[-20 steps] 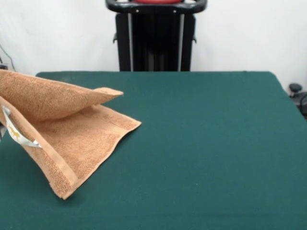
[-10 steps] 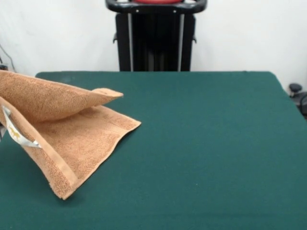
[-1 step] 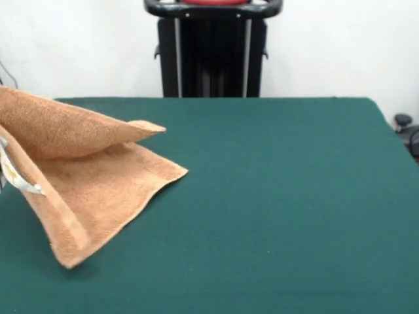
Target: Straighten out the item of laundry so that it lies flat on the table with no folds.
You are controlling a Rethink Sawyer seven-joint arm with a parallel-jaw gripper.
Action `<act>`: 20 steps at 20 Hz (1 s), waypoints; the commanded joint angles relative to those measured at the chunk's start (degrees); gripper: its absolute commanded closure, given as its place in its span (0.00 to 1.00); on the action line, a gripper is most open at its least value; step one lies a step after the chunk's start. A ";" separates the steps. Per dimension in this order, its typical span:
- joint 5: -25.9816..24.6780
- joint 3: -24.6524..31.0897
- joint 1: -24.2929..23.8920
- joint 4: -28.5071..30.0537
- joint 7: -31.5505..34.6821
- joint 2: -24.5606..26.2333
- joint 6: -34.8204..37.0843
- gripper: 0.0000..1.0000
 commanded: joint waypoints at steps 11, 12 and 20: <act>16.27 5.09 -4.72 17.62 -16.19 -27.90 11.60 1.00; 16.98 4.99 -4.94 18.25 -16.31 -28.84 11.60 1.00; 21.53 2.62 -3.72 23.39 -15.70 -36.07 10.41 1.00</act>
